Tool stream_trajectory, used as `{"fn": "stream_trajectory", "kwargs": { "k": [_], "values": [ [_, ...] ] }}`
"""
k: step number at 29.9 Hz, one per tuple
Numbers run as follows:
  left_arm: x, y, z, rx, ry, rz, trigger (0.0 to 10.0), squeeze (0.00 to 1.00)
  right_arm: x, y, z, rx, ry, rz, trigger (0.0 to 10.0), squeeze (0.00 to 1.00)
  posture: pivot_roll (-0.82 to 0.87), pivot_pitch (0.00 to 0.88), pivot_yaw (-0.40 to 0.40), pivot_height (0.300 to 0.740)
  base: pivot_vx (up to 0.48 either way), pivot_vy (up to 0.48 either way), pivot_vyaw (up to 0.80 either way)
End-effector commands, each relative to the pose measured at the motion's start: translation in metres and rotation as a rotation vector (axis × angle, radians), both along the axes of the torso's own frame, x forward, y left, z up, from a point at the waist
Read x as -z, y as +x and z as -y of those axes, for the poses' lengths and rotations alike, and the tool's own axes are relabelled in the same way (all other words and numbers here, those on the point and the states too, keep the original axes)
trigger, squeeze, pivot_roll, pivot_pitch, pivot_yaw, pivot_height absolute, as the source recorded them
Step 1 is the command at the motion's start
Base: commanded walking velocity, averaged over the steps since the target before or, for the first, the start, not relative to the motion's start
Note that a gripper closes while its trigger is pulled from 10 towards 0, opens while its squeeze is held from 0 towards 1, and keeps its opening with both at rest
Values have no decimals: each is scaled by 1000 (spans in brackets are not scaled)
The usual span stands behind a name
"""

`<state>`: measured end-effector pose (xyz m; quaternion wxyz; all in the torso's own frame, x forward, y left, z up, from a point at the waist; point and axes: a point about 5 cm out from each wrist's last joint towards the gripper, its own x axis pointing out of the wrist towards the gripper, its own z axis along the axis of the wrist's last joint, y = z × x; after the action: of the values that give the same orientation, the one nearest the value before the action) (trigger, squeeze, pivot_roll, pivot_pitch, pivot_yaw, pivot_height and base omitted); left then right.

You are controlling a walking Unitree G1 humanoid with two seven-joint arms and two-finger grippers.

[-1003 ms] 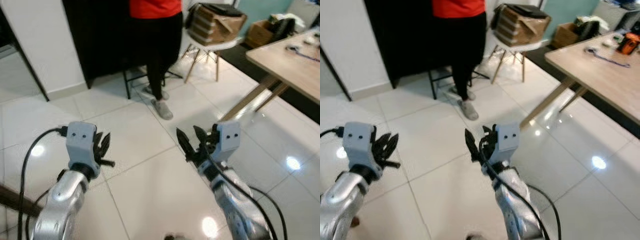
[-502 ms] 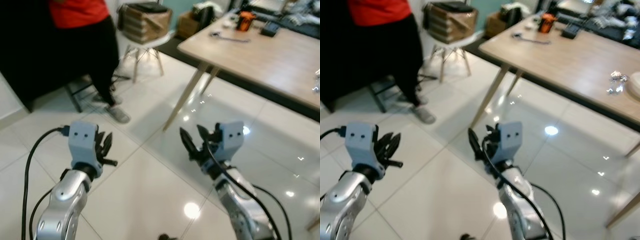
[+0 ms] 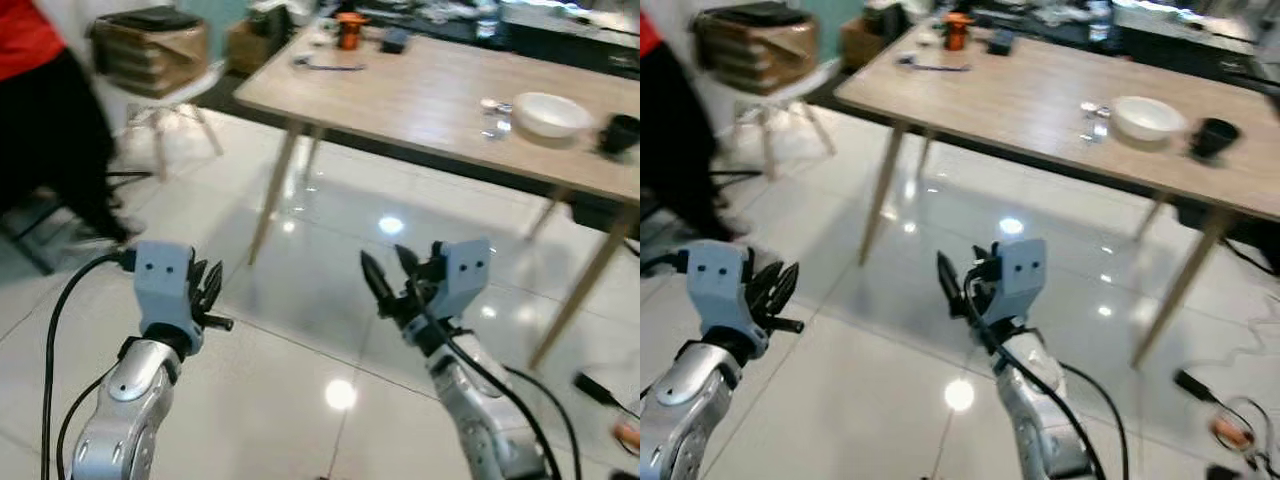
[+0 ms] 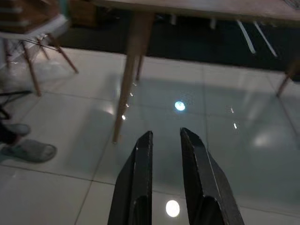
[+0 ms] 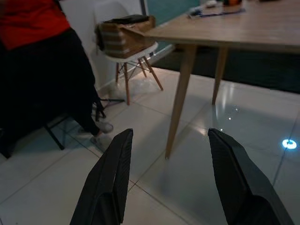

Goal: Setting the table

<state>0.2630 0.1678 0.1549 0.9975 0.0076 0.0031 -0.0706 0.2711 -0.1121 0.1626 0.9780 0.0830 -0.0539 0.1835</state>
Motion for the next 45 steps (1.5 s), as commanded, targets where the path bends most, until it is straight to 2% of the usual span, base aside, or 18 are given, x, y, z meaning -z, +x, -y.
{"fn": "stream_trajectory", "kwargs": {
  "k": [1, 5, 11, 18, 35, 45],
  "values": [
    [5, -1, -1, -7, 4, -25, 10000, 0, 3, 0, 3, 11, -9, -13, 10000, 0, -20, 55, 41, 740, 0, 0, -800],
    [5, 0, -2, -14, 16, -22, 10000, 0, 3, 0, 3, 14, -7, -15, 10000, 0, -19, 55, 42, 740, 78, 0, -800],
    [6, 1, -4, -25, 28, -27, 10000, 0, 3, 0, 3, 20, -7, -15, 10000, 0, -17, 57, 43, 740, 480, 0, -800],
    [6, 0, -3, -20, 26, -26, 10000, 0, 4, 1, 4, 36, -15, -25, 10000, 0, -16, 60, 43, 740, 480, 0, 0],
    [7, -1, 0, -11, 23, -27, 10000, 0, 4, 2, 7, 60, 2, -37, 10000, 0, -18, 66, 42, 740, 480, 0, -800],
    [7, -1, -1, -12, 25, -26, 10000, 0, -2, 3, 4, 47, 4, -6, 10000, 0, -8, 66, 46, 740, 480, 0, 0]
  ]
}}
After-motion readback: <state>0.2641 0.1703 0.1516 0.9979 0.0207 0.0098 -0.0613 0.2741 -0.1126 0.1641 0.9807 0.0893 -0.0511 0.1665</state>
